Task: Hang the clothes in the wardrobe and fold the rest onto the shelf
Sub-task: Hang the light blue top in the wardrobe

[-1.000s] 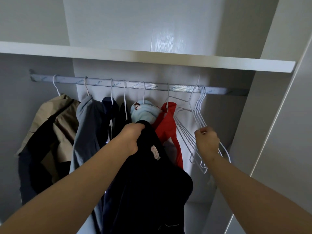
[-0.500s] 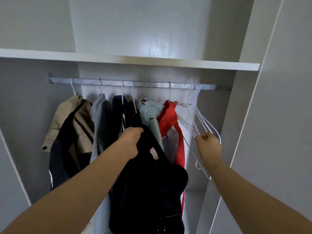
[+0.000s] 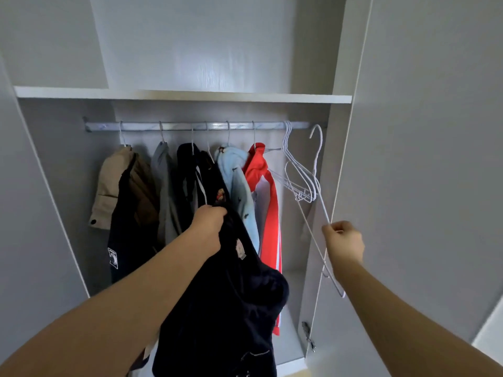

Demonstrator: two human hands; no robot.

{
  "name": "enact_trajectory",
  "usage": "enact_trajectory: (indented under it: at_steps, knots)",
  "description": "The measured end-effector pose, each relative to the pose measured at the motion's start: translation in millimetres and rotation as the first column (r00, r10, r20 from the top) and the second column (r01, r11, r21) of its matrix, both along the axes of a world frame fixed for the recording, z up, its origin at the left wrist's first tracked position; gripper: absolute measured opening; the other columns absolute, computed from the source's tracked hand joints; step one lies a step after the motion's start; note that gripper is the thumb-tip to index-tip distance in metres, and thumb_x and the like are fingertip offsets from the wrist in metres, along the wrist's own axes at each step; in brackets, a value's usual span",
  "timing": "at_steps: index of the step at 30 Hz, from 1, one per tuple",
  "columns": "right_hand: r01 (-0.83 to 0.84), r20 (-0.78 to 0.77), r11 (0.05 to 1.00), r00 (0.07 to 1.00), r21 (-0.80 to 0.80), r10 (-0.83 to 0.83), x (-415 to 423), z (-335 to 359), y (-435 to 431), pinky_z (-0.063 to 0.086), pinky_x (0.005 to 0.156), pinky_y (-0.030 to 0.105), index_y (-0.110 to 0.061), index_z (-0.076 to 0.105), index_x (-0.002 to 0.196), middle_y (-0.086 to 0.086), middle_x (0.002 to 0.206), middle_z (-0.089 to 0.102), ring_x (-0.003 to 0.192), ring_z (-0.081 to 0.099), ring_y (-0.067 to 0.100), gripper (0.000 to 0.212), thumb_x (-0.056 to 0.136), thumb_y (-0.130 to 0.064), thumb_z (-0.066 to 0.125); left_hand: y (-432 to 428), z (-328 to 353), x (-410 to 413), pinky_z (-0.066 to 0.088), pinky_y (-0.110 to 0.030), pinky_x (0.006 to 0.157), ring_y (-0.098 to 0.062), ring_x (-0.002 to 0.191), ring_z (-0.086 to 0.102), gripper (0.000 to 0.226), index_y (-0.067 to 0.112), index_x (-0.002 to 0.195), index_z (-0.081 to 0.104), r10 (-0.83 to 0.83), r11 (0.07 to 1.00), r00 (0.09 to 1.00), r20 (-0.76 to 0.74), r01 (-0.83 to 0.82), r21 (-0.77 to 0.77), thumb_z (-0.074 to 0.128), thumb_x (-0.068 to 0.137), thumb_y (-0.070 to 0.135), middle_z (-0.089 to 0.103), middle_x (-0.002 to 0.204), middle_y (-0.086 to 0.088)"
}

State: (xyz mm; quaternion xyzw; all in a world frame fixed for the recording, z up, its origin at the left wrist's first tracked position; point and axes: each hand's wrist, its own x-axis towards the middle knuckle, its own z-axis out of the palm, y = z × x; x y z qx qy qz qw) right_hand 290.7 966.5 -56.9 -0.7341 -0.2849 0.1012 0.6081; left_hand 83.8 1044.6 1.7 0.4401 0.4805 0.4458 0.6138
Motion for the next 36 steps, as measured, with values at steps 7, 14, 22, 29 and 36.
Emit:
enact_trajectory:
  at_steps: [7,14,22,29,36]
  knots:
    - [-0.061,0.041,0.993,0.998,0.098,0.057,1.9,7.6,-70.1,0.032,0.057,0.028,-0.015,0.042,0.054,-0.001,0.049,0.042,0.051,0.038,0.017,0.035,0.080,-0.011,0.066,-41.0,8.6,7.0,0.046,-0.034,0.066,-0.023,0.065,0.049,0.008,0.002,0.093,0.051,-0.010,0.995,1.000,0.027,0.012,-0.096,0.046,0.095,0.009,0.049,0.073,-0.011]
    - [-0.154,0.038,0.975,0.988,0.163,0.150,24.4,18.4,-120.9,0.020,0.053,0.028,-0.016,0.029,0.051,0.003,0.049,0.025,0.054,0.022,0.018,0.046,0.079,-0.010,0.065,-70.2,35.6,18.9,0.046,-0.028,0.050,-0.024,0.053,0.053,0.012,0.005,0.093,0.061,-0.081,0.995,0.996,0.024,0.082,-0.048,0.051,0.087,0.008,0.053,0.069,-0.013]
    - [-0.316,-0.014,0.945,0.948,0.086,0.318,25.6,19.9,-133.5,0.021,0.049,0.026,-0.016,0.031,0.055,0.004,0.052,0.026,0.049,0.023,0.017,0.043,0.082,-0.005,0.062,-106.4,48.9,23.1,0.049,-0.028,0.062,-0.022,0.060,0.056,0.008,0.014,0.071,0.062,-0.233,0.969,0.972,-0.015,0.234,0.080,0.065,0.077,0.019,0.059,0.066,-0.008]
    - [-0.401,-0.401,0.824,0.732,0.400,0.551,9.9,39.9,-125.9,0.020,0.036,0.016,-0.017,0.054,0.062,-0.002,0.040,0.032,0.032,0.024,0.009,0.037,0.094,-0.036,0.051,-112.8,38.7,29.0,0.036,-0.016,0.062,-0.010,0.075,0.049,0.021,0.012,0.069,0.058,-0.154,0.931,0.952,-0.263,0.229,0.283,0.054,0.089,0.007,0.052,0.079,0.003]
    - [-0.306,-0.453,0.829,0.722,0.469,0.523,14.3,49.4,-114.0,0.013,0.033,0.011,-0.017,0.039,0.056,-0.007,0.036,0.020,0.027,0.017,0.006,0.042,0.096,-0.022,0.049,-105.0,56.0,8.7,0.054,-0.028,0.055,-0.024,0.062,0.062,0.037,0.011,0.078,0.056,-0.175,0.971,0.984,0.012,0.171,0.170,0.035,0.081,-0.020,0.062,0.070,-0.014]
